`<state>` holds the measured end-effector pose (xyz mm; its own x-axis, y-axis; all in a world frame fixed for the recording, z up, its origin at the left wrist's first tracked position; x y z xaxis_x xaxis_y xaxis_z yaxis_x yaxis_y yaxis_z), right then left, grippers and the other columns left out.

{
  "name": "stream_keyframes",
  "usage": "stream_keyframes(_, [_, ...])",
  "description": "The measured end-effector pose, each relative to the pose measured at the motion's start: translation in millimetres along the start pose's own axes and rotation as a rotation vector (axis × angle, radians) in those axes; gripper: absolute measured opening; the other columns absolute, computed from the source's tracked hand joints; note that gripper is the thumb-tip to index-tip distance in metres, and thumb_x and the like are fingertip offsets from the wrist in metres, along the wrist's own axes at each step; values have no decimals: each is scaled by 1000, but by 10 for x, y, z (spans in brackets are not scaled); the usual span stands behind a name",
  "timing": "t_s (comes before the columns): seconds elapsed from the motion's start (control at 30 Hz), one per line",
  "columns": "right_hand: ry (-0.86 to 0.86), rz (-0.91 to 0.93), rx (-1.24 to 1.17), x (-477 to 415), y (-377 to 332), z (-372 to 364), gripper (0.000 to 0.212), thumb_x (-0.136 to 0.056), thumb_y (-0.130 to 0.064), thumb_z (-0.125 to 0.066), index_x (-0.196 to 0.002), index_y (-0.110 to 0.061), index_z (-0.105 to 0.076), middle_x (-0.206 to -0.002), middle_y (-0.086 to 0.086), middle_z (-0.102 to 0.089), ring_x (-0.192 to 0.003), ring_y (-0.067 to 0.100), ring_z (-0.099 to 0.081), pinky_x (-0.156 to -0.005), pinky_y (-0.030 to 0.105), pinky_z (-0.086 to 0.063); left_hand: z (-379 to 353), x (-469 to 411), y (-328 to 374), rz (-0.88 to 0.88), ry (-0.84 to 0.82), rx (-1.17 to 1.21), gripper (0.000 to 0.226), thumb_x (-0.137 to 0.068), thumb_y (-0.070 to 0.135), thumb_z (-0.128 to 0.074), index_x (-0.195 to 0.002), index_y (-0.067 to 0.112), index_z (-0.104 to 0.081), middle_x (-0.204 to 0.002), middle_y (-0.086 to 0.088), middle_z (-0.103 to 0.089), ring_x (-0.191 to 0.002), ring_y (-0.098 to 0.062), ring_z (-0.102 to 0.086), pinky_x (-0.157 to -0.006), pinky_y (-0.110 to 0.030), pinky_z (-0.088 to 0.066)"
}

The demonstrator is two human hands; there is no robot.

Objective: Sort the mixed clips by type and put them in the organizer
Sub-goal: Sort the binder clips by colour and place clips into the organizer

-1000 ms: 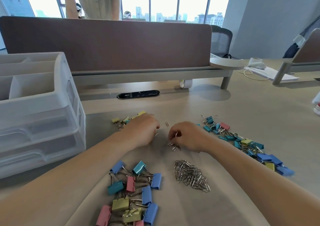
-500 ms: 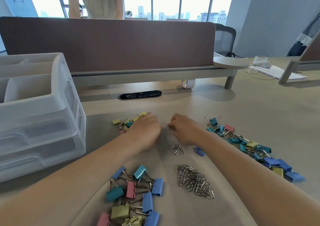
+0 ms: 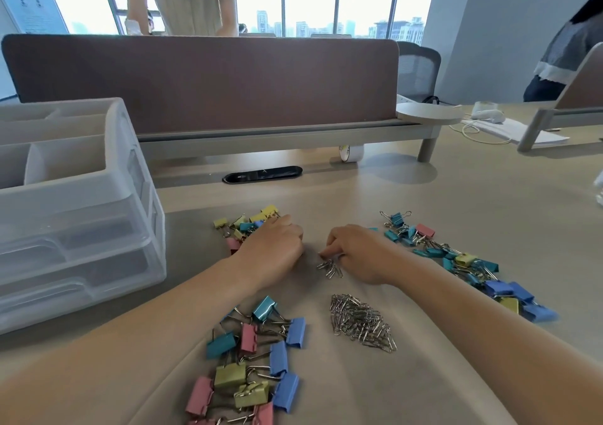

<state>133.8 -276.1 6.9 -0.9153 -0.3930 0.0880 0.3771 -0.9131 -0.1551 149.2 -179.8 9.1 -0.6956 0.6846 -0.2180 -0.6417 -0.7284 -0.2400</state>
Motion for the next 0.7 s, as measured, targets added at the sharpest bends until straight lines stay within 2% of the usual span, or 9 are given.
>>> stream_keyframes(0.1, [-8, 3, -19, 87, -39, -36, 39, -92, -10, -50, -118, -31, -71, -118, -10, -59, -113, 15, -53, -96, 38, -46, 62, 91, 81, 8, 11, 55, 16, -96, 14, -53, -94, 8, -68, -95, -4, -57, -99, -23, -47, -83, -34, -39])
stream_keyframes(0.2, [9, -8, -24, 186, -63, -22, 40, -92, -10, -49, -117, -33, -71, -119, -12, -60, -113, 13, -54, -96, 31, -45, 109, 196, 152, -28, 32, 75, 4, -86, 14, -69, -83, 13, -72, -84, 1, -57, -86, -21, -52, -71, -34, -46])
stream_keyframes(0.23, [11, -14, -27, 226, -74, -20, 41, -92, -10, -49, -117, -34, -71, -119, -12, -60, -112, 12, -55, -94, 26, -44, 126, 230, 173, -42, 33, 81, 2, -84, 12, -71, -85, 13, -73, -84, 0, -58, -86, -22, -54, -69, -36, -48])
stream_keyframes(0.3, [6, -19, -23, 303, -109, -16, 42, -93, -9, -47, -116, -34, -71, -118, -12, -60, -109, 11, -56, -87, 19, -42, 117, 273, 241, -96, -20, 84, 19, -85, 5, -65, -100, 13, -73, -96, -4, -60, -95, -26, -53, -77, -41, -48])
stream_keyframes(0.37, [5, -35, -35, 355, -119, -26, 42, -92, -8, -47, -115, -34, -72, -117, -11, -62, -103, 14, -60, -88, 26, -49, 121, 318, 308, -126, -101, 108, 32, -87, 3, -59, -113, 19, -70, -105, -5, -57, -101, -25, -50, -83, -41, -45])
stream_keyframes(0.47, [15, -69, -71, 430, -109, -51, 44, -88, -6, -48, -110, -34, -74, -111, -10, -66, -94, 19, -64, -82, 40, -57, 205, 386, 412, -118, -128, 217, 30, -96, 17, -55, -121, 26, -68, -104, -4, -50, -96, -23, -52, -75, -37, -46])
stream_keyframes(0.57, [29, -70, -73, 497, -144, -60, 43, -87, -7, -49, -112, -31, -73, -112, -8, -65, -98, 18, -63, -85, 37, -55, 208, 403, 486, -65, -172, 281, 32, -99, 21, -48, -125, 26, -66, -108, -4, -52, -95, -21, -54, -70, -29, -38])
stream_keyframes(0.7, [20, -81, -79, 579, -172, -55, 41, -91, -6, -47, -117, -27, -71, -116, -5, -66, -98, 18, -63, -84, 32, -54, 275, 377, 441, 78, -170, 501, 30, -97, 13, -51, -120, 17, -70, -114, -4, -66, -101, -17, -60, -85, -29, -47])
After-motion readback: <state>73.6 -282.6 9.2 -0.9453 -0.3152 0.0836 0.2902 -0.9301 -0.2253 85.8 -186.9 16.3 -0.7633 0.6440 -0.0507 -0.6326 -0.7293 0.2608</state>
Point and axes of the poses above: each hand's wrist, its own x-axis away from the middle knuckle, its own z-axis out of the back of the hand, y = z × x, the point moved 9 cm from there along -x, towards the middle knuckle
